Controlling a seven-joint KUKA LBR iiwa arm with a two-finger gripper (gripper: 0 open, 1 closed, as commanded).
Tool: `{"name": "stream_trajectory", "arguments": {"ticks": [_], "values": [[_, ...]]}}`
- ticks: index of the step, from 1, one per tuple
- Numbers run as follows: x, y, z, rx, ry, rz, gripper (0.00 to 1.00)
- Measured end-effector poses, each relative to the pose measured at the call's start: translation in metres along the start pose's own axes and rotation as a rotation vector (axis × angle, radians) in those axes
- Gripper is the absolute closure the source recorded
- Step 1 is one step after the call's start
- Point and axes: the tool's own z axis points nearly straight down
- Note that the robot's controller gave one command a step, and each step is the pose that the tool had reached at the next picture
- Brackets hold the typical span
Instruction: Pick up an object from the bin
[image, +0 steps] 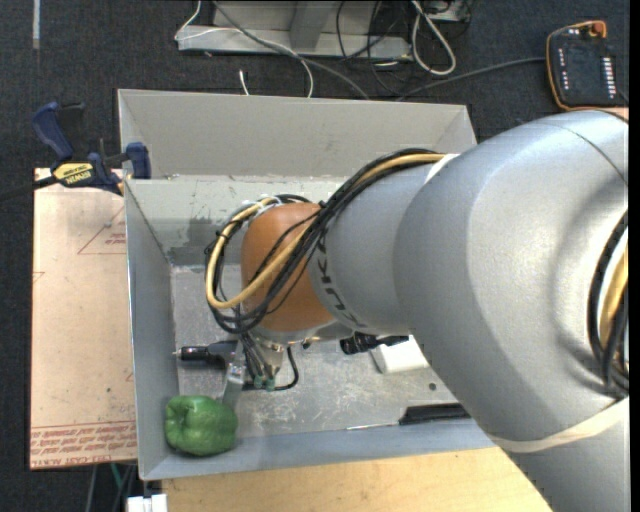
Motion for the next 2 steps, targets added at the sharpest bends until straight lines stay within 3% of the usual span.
{"name": "stream_trajectory", "arguments": {"ticks": [1,2], "values": [[-0.0131,-0.0008,0.0009,-0.003,-0.008,0.203,1.00],[-0.0133,-0.0008,0.0007,-0.003,-0.009,0.204,1.00]]}}
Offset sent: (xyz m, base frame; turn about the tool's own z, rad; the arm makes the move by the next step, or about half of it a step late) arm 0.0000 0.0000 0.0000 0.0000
